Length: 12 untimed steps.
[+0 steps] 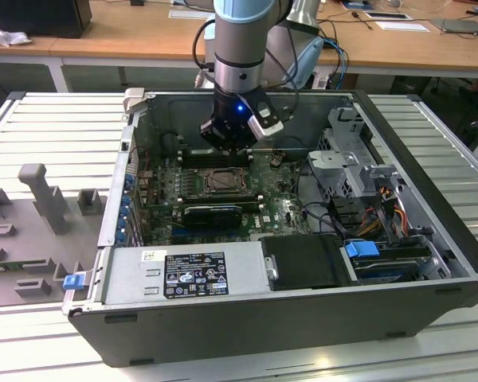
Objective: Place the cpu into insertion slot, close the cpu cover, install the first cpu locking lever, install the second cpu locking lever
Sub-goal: 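Install the first cpu locking lever, then install the second cpu locking lever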
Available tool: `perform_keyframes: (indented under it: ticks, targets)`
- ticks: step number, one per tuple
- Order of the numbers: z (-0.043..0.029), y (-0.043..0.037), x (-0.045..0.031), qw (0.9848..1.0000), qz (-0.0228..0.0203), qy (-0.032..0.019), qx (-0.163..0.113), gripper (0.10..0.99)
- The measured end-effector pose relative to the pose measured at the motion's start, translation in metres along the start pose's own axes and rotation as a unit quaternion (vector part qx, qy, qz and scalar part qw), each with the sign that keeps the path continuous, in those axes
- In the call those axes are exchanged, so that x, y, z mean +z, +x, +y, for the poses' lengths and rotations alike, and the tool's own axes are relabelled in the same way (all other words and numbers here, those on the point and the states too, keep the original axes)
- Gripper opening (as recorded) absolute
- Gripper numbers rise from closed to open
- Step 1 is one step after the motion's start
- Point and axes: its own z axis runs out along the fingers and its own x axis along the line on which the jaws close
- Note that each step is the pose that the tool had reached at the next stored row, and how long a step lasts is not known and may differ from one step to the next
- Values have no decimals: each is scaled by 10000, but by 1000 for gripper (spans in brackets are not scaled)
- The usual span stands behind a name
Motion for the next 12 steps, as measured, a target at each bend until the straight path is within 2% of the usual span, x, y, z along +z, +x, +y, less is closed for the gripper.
perform_keyframes:
  ticks: [8, 10, 12]
  targets:
    - [-53, 3, -11, 10000, 1, 1, 0, 106]
    - [-51, 1, -124, 10000, 1, 1, -1, 106]
    - [-49, 1, -188, 10000, 0, 0, 0, 106]
